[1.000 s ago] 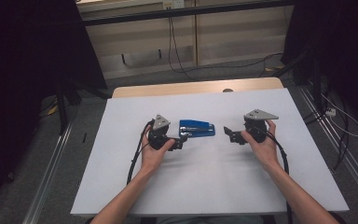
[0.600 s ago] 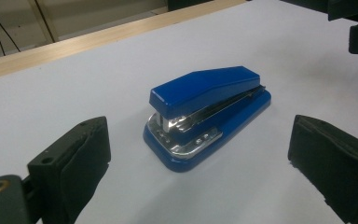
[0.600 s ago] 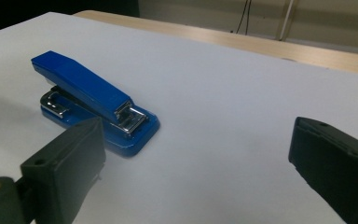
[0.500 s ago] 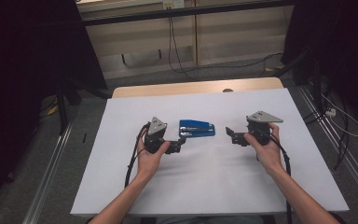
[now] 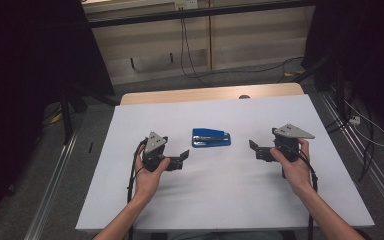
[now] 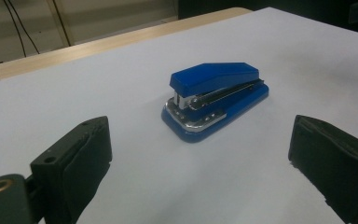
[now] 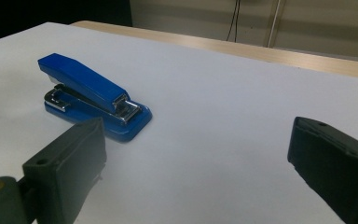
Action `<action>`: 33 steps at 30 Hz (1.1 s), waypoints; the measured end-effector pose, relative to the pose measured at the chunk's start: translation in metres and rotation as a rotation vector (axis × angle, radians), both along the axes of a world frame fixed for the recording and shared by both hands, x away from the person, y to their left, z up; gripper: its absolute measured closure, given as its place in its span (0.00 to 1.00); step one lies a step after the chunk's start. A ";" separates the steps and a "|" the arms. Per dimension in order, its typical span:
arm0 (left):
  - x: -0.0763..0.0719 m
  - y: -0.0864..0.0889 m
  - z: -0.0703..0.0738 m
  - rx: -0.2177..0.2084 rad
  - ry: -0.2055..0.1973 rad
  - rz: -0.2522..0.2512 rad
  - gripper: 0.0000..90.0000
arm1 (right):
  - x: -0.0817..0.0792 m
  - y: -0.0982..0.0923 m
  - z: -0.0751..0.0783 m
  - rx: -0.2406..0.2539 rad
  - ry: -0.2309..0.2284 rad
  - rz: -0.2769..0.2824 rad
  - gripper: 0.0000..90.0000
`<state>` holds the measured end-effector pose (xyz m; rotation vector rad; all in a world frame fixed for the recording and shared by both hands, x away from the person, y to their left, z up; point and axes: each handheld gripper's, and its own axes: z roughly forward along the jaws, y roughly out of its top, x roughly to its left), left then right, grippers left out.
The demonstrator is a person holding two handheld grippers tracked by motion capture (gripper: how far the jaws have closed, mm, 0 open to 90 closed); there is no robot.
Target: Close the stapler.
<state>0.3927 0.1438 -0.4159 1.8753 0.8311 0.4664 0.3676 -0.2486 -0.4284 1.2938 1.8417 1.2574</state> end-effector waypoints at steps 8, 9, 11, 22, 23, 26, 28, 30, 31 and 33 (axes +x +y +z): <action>-0.009 0.014 0.003 -0.015 -0.022 0.026 0.06 | -0.011 -0.001 0.004 -0.005 -0.007 -0.023 0.04; -0.010 0.017 0.004 -0.016 -0.026 0.030 0.06 | -0.012 -0.002 0.004 -0.015 -0.012 -0.025 0.05; -0.013 0.020 0.005 -0.006 -0.028 0.028 0.06 | -0.018 -0.003 0.004 -0.014 -0.013 -0.029 0.04; -0.034 0.044 0.009 -0.001 -0.053 0.045 0.06 | -0.038 -0.017 0.002 -0.008 -0.027 -0.079 0.03; -0.035 0.045 0.008 -0.002 -0.054 0.044 0.06 | -0.039 -0.018 0.002 -0.008 -0.028 -0.083 0.03; -0.042 0.049 0.009 0.009 -0.072 0.052 0.06 | -0.045 -0.021 0.003 -0.006 -0.026 -0.086 0.03; -0.047 0.050 0.012 0.008 -0.100 0.058 0.06 | -0.049 -0.023 0.004 -0.005 -0.039 -0.079 0.03; -0.051 0.052 0.015 -0.002 -0.094 0.063 0.06 | -0.052 -0.024 0.005 0.000 -0.049 -0.087 0.03; -0.053 0.053 0.015 -0.007 -0.089 0.067 0.06 | -0.053 -0.025 0.005 0.001 -0.049 -0.086 0.03; -0.057 0.055 0.014 -0.014 -0.084 0.067 0.06 | -0.057 -0.026 0.005 -0.002 -0.045 -0.084 0.03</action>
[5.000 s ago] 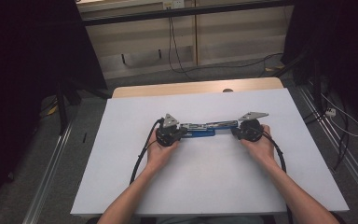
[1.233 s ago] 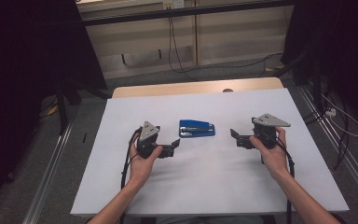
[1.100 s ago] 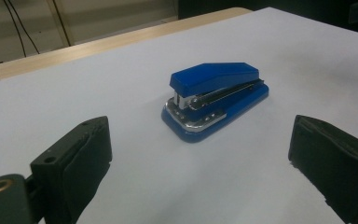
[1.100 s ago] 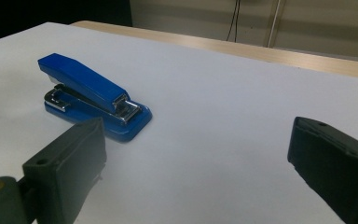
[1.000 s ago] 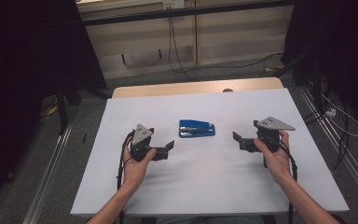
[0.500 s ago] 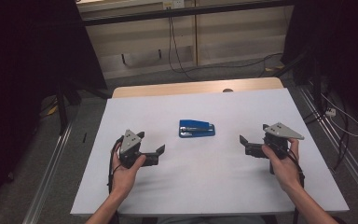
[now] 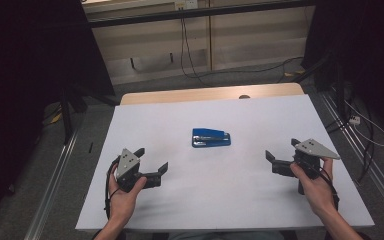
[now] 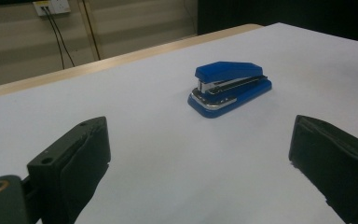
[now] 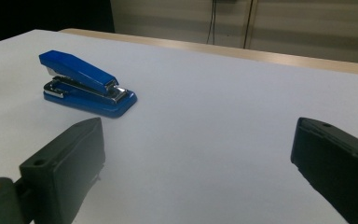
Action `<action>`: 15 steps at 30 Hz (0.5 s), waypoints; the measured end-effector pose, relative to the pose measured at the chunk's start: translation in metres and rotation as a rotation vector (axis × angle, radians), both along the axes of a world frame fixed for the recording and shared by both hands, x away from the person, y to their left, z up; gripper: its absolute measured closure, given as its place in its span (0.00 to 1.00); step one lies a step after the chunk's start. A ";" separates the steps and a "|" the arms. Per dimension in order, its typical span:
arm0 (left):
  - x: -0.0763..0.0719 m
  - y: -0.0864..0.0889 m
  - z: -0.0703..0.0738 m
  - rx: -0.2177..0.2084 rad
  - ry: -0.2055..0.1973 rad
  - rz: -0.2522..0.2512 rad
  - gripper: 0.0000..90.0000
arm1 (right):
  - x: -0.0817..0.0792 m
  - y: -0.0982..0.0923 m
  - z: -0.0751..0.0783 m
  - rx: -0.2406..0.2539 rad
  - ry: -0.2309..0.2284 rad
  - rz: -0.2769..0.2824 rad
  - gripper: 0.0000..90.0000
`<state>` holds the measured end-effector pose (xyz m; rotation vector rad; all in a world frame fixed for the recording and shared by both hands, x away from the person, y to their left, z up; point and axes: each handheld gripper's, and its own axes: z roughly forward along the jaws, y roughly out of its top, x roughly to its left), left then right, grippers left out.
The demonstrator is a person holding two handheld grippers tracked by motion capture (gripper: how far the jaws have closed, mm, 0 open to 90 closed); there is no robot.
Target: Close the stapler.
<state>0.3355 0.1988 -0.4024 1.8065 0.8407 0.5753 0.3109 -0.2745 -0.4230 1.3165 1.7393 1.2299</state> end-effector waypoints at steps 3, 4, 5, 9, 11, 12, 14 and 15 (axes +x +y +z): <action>-0.005 0.006 -0.002 -0.011 0.009 0.006 0.06 | -0.007 -0.002 -0.001 0.016 -0.014 0.010 0.03; -0.007 0.008 -0.003 -0.017 0.009 0.013 0.06 | -0.009 -0.003 -0.002 0.018 -0.016 0.008 0.03; -0.008 0.011 -0.003 -0.014 0.010 0.020 0.06 | -0.010 -0.003 -0.002 0.019 -0.024 0.009 0.04; -0.010 0.018 -0.005 -0.015 0.020 0.043 0.06 | -0.016 -0.003 -0.003 0.022 -0.029 0.007 0.04; -0.011 0.021 -0.006 -0.004 0.026 0.042 0.06 | -0.018 -0.003 -0.005 0.015 -0.032 0.013 0.04; -0.012 0.020 -0.007 -0.004 0.032 0.048 0.06 | -0.020 -0.003 -0.005 0.017 -0.032 0.014 0.04; -0.015 0.021 -0.007 -0.003 0.044 0.034 0.06 | -0.023 -0.004 -0.005 0.020 -0.042 0.005 0.04; -0.018 0.022 -0.008 0.010 0.043 0.031 0.06 | -0.025 -0.005 -0.006 0.020 -0.046 0.001 0.04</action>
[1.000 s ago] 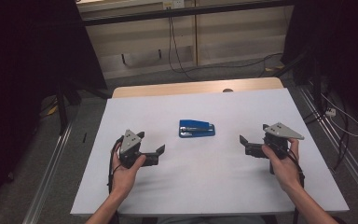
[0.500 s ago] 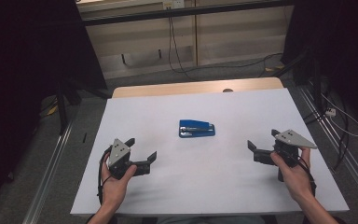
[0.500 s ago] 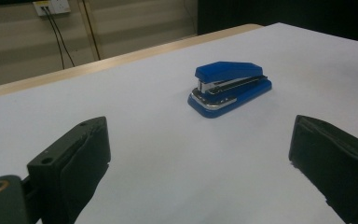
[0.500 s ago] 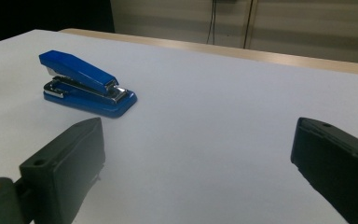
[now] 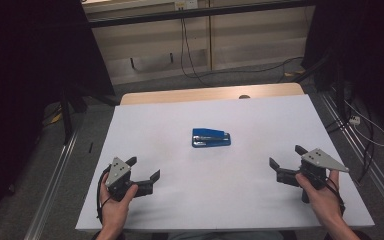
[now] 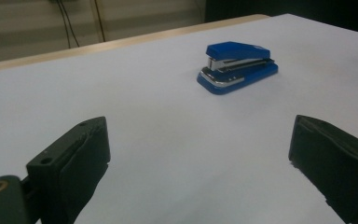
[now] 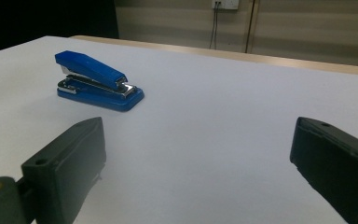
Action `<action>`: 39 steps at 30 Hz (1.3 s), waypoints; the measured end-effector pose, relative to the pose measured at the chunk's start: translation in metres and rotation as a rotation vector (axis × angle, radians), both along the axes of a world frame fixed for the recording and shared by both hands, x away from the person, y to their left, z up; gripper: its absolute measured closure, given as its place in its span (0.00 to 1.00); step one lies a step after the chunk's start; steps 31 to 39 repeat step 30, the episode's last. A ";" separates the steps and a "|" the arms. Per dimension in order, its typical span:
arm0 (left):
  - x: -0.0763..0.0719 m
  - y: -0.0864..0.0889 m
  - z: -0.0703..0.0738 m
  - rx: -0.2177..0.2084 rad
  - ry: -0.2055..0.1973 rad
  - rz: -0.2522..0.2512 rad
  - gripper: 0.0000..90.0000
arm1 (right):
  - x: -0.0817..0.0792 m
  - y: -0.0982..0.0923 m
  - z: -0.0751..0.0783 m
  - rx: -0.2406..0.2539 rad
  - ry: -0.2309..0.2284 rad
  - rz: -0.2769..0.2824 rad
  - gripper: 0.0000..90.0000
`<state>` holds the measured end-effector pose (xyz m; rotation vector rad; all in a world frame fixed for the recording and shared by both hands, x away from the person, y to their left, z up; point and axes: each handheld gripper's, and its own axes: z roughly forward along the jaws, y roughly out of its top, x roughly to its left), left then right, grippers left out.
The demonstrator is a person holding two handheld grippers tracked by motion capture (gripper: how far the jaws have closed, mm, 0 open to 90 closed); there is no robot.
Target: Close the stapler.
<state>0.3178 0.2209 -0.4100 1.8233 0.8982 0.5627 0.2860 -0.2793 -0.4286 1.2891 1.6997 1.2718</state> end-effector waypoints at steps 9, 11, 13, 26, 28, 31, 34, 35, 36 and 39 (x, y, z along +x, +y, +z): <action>-0.007 0.008 -0.007 0.027 0.009 0.031 0.05 | -0.013 -0.008 -0.004 0.015 -0.003 -0.032 0.02; -0.007 0.009 -0.009 0.031 0.004 0.035 0.05 | -0.014 -0.008 -0.005 0.017 -0.009 -0.035 0.02; -0.008 0.011 -0.008 0.030 0.009 0.055 0.05 | -0.014 -0.007 -0.007 0.010 -0.012 -0.037 0.02; -0.007 0.010 -0.010 0.040 0.011 0.050 0.05 | -0.008 0.001 -0.009 0.017 -0.021 -0.025 0.01; -0.005 0.010 -0.010 0.031 0.014 0.055 0.05 | -0.007 0.001 -0.009 0.024 -0.022 -0.026 0.01; -0.004 0.010 -0.010 0.028 0.018 0.055 0.05 | -0.006 0.000 -0.010 0.027 -0.018 -0.023 0.01; -0.004 0.010 -0.010 0.028 0.018 0.055 0.05 | -0.006 0.000 -0.010 0.027 -0.018 -0.023 0.01; -0.004 0.010 -0.010 0.028 0.018 0.055 0.05 | -0.006 0.000 -0.010 0.027 -0.018 -0.023 0.01; -0.004 0.010 -0.010 0.028 0.018 0.055 0.05 | -0.006 0.000 -0.010 0.027 -0.018 -0.023 0.01; -0.004 0.010 -0.010 0.028 0.018 0.055 0.05 | -0.006 0.000 -0.010 0.027 -0.018 -0.023 0.01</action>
